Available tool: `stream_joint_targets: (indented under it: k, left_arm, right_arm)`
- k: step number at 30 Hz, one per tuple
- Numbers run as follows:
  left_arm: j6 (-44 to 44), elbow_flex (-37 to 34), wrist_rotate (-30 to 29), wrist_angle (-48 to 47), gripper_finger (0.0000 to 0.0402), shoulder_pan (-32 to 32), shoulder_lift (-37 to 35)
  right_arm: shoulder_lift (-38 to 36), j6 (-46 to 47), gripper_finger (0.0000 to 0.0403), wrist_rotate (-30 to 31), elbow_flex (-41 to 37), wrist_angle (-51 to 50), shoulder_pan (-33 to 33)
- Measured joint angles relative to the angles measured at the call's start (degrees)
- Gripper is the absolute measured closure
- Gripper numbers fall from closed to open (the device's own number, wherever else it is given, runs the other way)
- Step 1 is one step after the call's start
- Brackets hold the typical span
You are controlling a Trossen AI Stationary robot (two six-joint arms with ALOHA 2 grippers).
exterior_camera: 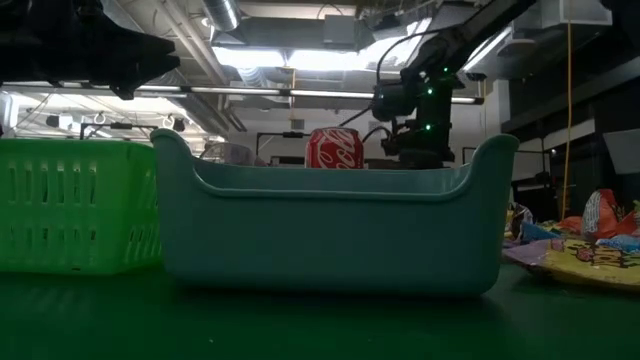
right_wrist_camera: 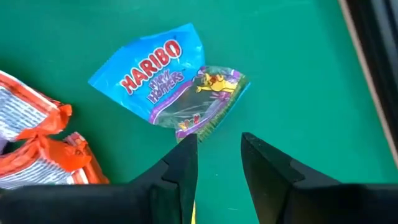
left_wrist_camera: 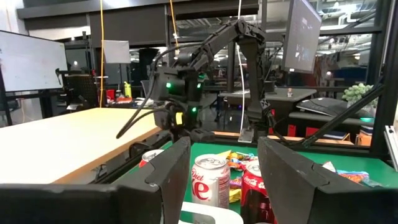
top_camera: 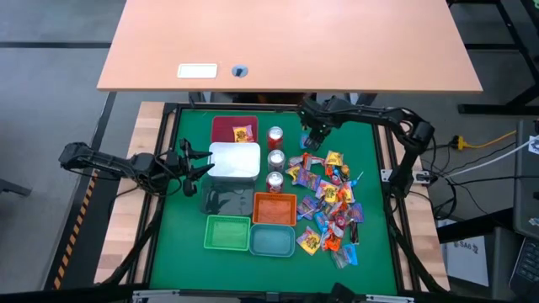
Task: Sort candy
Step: Put the violet candy into the white bin
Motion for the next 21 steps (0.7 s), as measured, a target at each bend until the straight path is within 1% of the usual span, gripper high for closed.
stream_joint_targets:
  k: [12, 18, 21]
  left_arm:
    - [0.0, 0.0, 0.0, 0.0, 0.0224, 0.0, 0.0]
    - [0.0, 0.0, 0.0, 0.0, 0.0224, 0.0, 0.0]
    - [0.0, 0.0, 0.0, -0.1, 0.0224, 0.0, 0.0]
  right_arm:
    - [5.4, 0.1, 0.0281, -0.2, 0.0, 1.2, 0.0]
    - [6.8, 0.1, 0.0281, -2.9, 0.0, 3.3, 0.0]
    - [7.1, 0.1, 0.0281, -3.0, 0.0, 4.8, 0.0]
